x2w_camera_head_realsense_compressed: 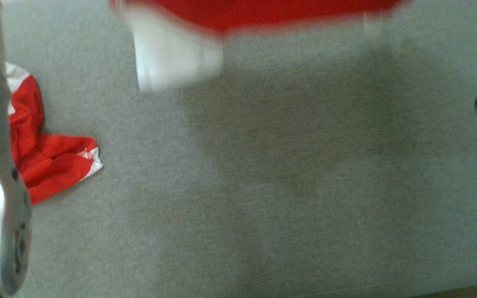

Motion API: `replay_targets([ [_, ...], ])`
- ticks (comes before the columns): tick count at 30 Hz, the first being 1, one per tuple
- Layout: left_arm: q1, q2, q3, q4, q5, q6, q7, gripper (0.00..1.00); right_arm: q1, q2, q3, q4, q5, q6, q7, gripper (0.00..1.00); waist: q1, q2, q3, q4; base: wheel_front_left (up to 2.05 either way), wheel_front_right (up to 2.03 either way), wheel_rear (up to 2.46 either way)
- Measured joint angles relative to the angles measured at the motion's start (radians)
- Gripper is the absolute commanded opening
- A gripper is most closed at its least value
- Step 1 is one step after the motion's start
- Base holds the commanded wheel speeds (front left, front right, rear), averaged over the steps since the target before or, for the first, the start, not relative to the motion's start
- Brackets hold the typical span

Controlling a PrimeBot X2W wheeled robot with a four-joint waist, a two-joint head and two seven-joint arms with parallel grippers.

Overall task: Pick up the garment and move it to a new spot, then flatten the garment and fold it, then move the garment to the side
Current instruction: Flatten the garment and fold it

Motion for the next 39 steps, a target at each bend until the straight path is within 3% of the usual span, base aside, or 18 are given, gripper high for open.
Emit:
replay_targets([
  [4, -0.119, -0.012, 0.003, 0.146, 0.015, -0.018, -0.107, 0.0, -0.137, -0.006, 0.002, 0.198, -0.027, 0.0, -0.147, 0.0, -0.0002, 0.0, 0.044, 0.028, 0.0, 0.0, 0.0],
  [9, -0.12, -0.044, -0.038, 0.272, 0.014, -0.037, -0.172, 0.0, -0.153, -0.017, 0.031, 0.388, -0.01, 0.0, -0.231, 0.0, -0.0005, 0.0, 0.067, 0.077, 0.0, 0.0, 0.0],
  [16, 0.071, -0.095, -0.121, 0.351, 0.001, -0.053, -0.199, 0.0, 0.0, -0.067, 0.123, 0.574, 0.057, 0.0, -0.244, 0.0, -0.0004, 0.0, 0.062, 0.129, 0.0, 0.0, 0.0],
  [19, 0.191, -0.098, -0.153, 0.357, -0.006, -0.053, -0.207, 0.0, 0.09, -0.081, 0.193, 0.621, 0.105, 0.0, -0.199, 0.0, -0.0008, 0.0001, 0.04, 0.14, 0.0, 0.0, 0.0],
  [25, 0.403, -0.081, -0.249, 0.297, -0.015, -0.061, -0.208, 0.0, 0.209, -0.141, 0.336, 0.608, 0.24, 0.0, -0.082, 0.0, -0.0009, 0.0001, -0.022, 0.157, 0.0, 0.0, 0.0],
  [33, 0.656, 0.011, -0.38, 0.167, -0.009, -0.061, -0.198, 0.0, 0.376, -0.271, 0.542, 0.453, 0.426, 0.0, 0.071, 0.0, -0.0009, 0.0001, -0.119, 0.167, 0.0, 0.0, 0.0],
  [39, 0.819, 0.051, -0.419, 0.037, -0.005, -0.056, -0.141, 0.0, 0.49, -0.366, 0.65, 0.349, 0.551, 0.0, 0.167, 0.0, -0.0009, 0.0001, -0.19, 0.17, 0.0, 0.0, 0.0],
])
